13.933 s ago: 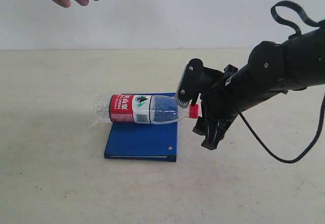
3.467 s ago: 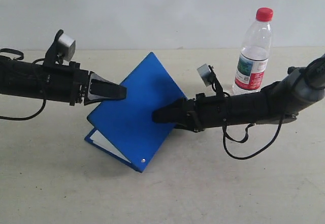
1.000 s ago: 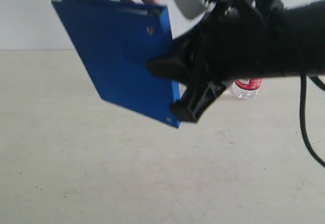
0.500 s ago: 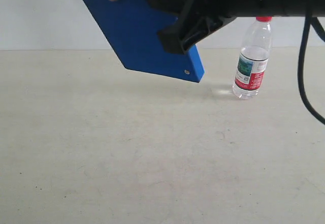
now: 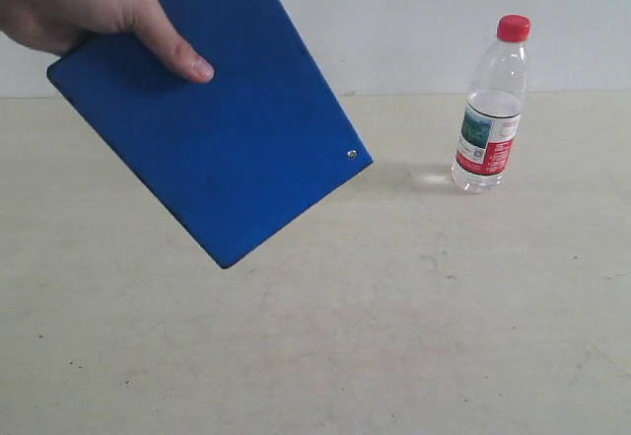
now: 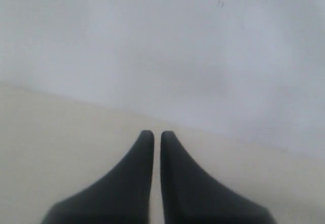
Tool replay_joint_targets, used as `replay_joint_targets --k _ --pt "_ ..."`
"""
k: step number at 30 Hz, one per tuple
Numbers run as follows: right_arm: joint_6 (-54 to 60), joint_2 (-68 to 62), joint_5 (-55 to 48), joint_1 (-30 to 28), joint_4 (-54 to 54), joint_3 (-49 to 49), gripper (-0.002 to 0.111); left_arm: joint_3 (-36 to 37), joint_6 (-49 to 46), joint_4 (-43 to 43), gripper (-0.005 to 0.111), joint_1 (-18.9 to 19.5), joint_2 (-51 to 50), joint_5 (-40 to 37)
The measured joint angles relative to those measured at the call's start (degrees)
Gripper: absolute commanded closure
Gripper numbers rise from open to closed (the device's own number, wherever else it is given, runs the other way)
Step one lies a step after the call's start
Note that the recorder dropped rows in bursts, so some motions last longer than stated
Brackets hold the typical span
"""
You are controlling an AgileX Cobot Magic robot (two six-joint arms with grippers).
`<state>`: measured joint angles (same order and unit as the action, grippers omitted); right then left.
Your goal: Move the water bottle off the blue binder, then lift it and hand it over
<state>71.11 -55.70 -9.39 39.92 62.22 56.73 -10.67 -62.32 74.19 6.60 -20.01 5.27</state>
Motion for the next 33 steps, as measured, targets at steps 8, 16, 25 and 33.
replay_joint_targets --k 8,16,25,33 --pt "-25.51 19.95 -6.24 0.0 -10.38 -11.19 0.108 0.49 -2.1 -5.6 0.102 0.0 16.31 -6.26" --pt "-37.25 24.36 0.2 0.0 -18.61 -35.0 0.108 2.86 -7.37 -22.15 0.102 0.0 18.96 -6.76" --pt "-49.38 20.65 21.74 0.0 -18.8 -55.13 0.108 2.86 -5.66 -23.64 0.102 0.0 19.18 -6.91" --pt "-54.57 20.65 -1.15 0.0 -14.64 -56.15 0.108 2.86 -5.22 -23.64 0.102 0.0 19.18 -8.21"
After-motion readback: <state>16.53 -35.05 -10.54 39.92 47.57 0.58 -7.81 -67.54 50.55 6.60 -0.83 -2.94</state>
